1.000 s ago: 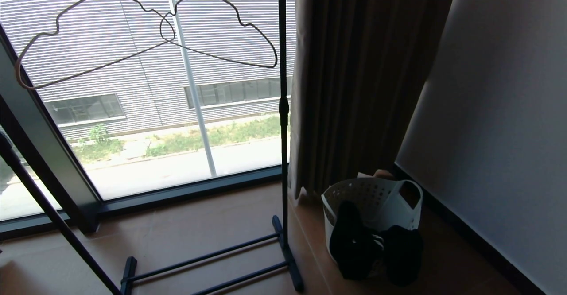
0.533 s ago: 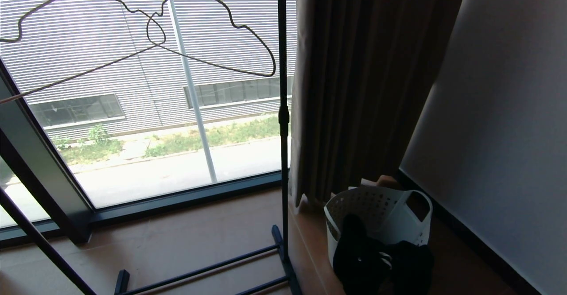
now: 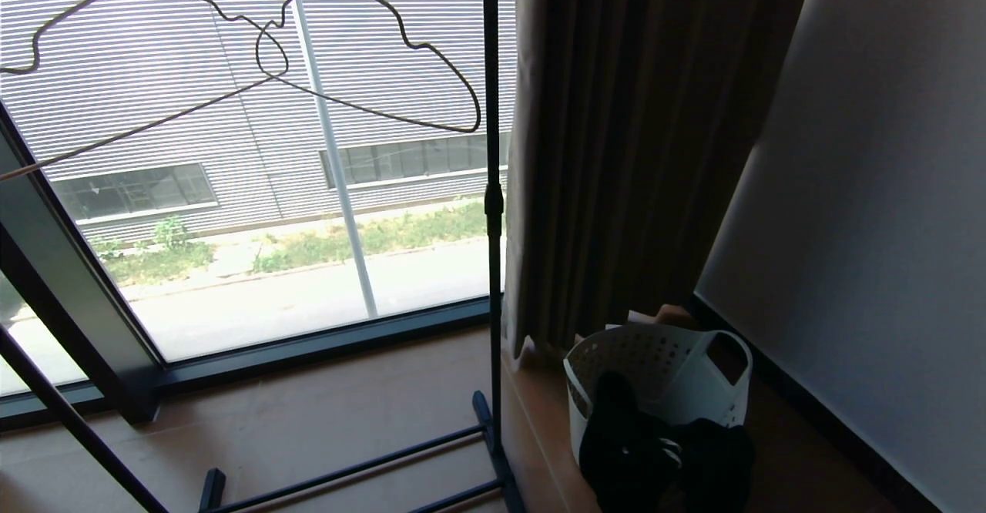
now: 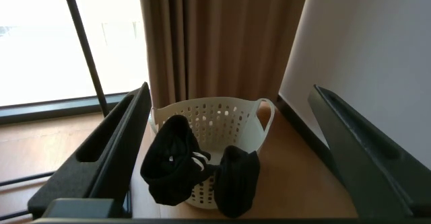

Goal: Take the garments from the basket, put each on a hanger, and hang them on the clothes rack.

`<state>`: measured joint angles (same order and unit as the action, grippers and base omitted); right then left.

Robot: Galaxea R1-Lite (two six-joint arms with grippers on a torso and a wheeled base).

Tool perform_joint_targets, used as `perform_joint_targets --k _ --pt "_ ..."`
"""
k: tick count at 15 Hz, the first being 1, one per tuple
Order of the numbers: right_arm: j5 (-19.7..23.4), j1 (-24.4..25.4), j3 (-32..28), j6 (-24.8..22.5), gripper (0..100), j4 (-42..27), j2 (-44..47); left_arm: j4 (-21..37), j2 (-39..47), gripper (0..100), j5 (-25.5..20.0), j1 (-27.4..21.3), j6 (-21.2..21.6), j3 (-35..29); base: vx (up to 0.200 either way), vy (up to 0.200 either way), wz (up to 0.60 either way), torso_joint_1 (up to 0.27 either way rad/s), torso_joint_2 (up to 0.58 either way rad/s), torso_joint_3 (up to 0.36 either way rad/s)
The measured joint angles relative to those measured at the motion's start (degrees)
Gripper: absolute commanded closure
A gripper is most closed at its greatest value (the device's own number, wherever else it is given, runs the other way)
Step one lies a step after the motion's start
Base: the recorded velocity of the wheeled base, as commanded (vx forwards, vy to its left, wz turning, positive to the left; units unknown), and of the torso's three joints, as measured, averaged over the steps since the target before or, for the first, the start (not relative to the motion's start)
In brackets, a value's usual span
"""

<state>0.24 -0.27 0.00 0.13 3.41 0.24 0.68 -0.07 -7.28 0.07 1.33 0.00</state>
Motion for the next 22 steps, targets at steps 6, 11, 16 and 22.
perform_joint_targets --k 6,11,16,22 --pt "0.0 0.0 0.0 0.0 0 0.0 0.0 0.0 0.0 0 0.0 0.0 0.0 0.0 0.0 0.0 0.0 0.0 0.0 -0.013" --pt "0.0 0.0 0.0 0.0 0 0.0 0.0 0.0 0.0 0 0.0 0.0 0.0 0.0 0.0 0.0 0.0 0.002 0.0 -0.165" --pt "0.0 0.0 0.0 0.0 0 0.0 0.0 0.1 0.0 0 -0.1 0.0 0.0 0.0 0.0 0.0 0.0 0.004 0.01 -0.193" --pt "0.0 0.0 0.0 0.0 0 0.0 0.0 0.1 0.0 0 -0.2 0.0 0.0 0.0 0.0 0.0 0.0 0.004 0.0 -0.196"
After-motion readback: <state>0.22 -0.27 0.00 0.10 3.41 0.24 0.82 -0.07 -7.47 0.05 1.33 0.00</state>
